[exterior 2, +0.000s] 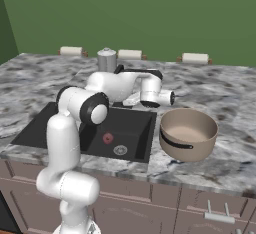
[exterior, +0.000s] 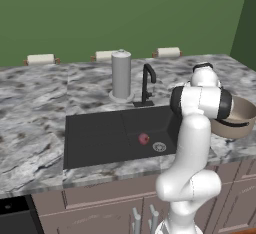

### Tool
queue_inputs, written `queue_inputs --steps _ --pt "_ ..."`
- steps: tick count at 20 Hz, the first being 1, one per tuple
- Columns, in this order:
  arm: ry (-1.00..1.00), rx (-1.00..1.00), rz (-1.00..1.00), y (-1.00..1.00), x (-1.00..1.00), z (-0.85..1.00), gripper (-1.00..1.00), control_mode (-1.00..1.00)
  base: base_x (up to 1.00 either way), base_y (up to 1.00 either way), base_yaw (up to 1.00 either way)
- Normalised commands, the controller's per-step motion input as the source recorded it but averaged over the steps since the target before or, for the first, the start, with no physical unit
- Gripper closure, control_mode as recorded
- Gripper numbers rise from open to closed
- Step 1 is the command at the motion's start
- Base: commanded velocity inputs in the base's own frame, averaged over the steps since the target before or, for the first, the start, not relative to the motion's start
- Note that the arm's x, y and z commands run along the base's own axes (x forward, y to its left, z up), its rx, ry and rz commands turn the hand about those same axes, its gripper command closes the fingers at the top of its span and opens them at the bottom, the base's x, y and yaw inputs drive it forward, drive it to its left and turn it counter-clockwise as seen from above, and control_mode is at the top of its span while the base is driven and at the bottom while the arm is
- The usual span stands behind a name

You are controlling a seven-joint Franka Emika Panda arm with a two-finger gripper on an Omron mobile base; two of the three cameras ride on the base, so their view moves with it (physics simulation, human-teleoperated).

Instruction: Dump the onion from the pot into the sink. Then turn on the water and wash the onion. Then turn off the water and put the onion back in the pot.

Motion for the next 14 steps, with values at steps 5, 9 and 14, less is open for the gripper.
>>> queue_inputs --steps 5,9,14 --pt "0.0 0.1 -0.07 0.13 0.33 -0.01 -1.0 -1.0 0.0 0.0 0.0" --pt "0.0 0.07 -0.09 0.18 0.28 -0.06 -1.0 -1.0 0.0 0.0 0.0" --pt "0.0 0.04 -0.08 0.1 0.28 -0.09 -1.0 -1.0 0.0 0.0 0.0"
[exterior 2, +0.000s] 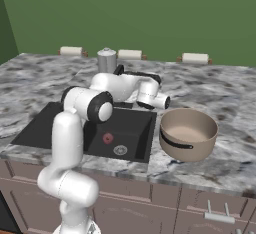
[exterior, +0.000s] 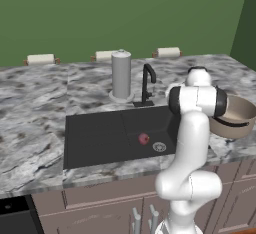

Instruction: Dump the onion from the pot into the sink. Then turn on the water and wash the onion. Then turn off the water and put the onion back in the pot.

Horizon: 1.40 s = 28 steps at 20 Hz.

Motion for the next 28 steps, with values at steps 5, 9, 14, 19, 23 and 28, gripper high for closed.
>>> queue_inputs --steps 5,9,14,19,23,28 --pt "0.0 0.0 -0.05 0.0 0.2 -0.11 -1.0 -1.0 0.0 0.0 0.0" --pt "0.0 0.0 -0.02 0.0 0.23 -0.13 -1.0 -1.0 0.0 0.0 0.0" --pt "0.0 0.0 -0.01 0.0 0.35 -0.17 -1.0 -1.0 0.0 0.0 0.0" --pt "0.0 0.0 -0.02 0.0 0.3 -0.11 -1.0 -1.0 0.0 0.0 0.0" --pt "0.0 0.01 -0.03 0.0 0.37 -0.13 -1.0 -1.0 0.0 0.0 0.0" --pt "0.0 0.01 -0.03 0.0 0.4 -0.16 -1.0 -1.0 0.0 0.0 0.0"
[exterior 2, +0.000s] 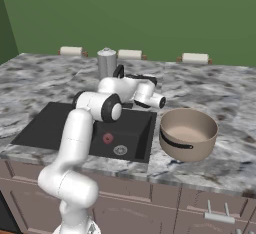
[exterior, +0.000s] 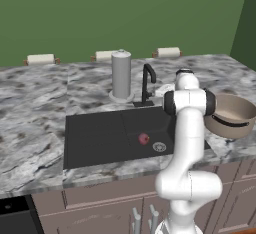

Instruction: Dump the onion from the pot into the sink. Then turn on the water and wash the onion. Then turn off the water and put the onion back in the pot.

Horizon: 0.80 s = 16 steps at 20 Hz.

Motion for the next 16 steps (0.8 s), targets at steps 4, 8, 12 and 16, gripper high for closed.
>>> queue_inputs --steps 4,8,12,16 --pt "0.0 0.01 -0.03 -0.01 0.35 -0.15 -1.0 -1.0 0.0 0.0 0.0" --pt "0.0 0.02 -0.03 -0.04 0.31 -0.16 -1.0 -1.0 0.0 0.0 0.0" --pt "0.0 0.03 -0.02 -0.01 0.35 -0.14 -1.0 -1.0 0.0 0.0 0.0" --pt "0.0 0.03 -0.02 0.0 0.37 -0.11 -1.0 -1.0 0.0 0.0 0.0"
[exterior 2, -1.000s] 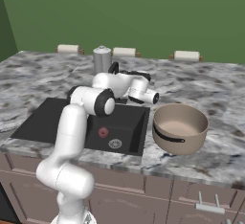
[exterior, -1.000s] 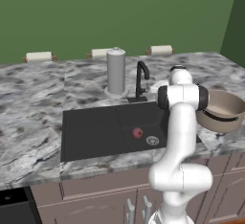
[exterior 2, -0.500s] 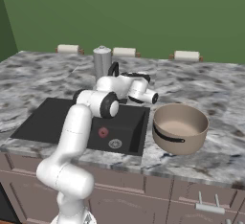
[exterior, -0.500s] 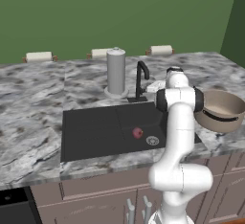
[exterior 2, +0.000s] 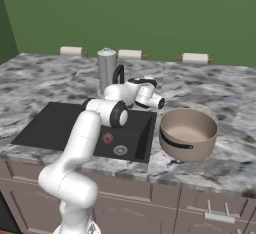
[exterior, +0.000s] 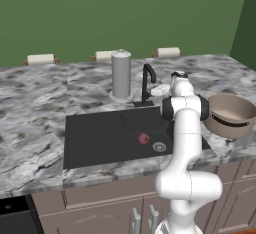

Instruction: Dump the onion from the pot into the sink. Then turn on the water and wash the onion. Then turn off the water and put the onion back in the pot.

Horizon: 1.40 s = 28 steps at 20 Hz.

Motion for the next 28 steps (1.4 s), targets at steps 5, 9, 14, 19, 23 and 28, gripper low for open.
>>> queue_inputs --steps 5,9,14,19,23,28 --pt "0.0 0.03 -0.02 -0.02 0.35 -0.09 -1.0 -1.0 0.0 0.0 0.0" --pt "0.0 0.03 -0.02 0.0 0.33 -0.12 -1.0 -1.0 0.0 0.0 0.0" --pt "0.0 0.01 -0.03 0.0 0.27 -0.11 1.0 -1.0 0.0 0.0 0.0" --pt "0.0 0.0 -0.05 0.0 0.25 -0.07 1.0 -1.0 0.0 0.0 0.0" --pt "0.03 0.0 -0.05 -0.09 0.15 -0.01 1.0 -1.0 0.0 0.0 0.0" --pt "0.06 0.0 -0.06 -0.27 0.14 0.0 1.0 -1.0 0.0 0.0 0.0"
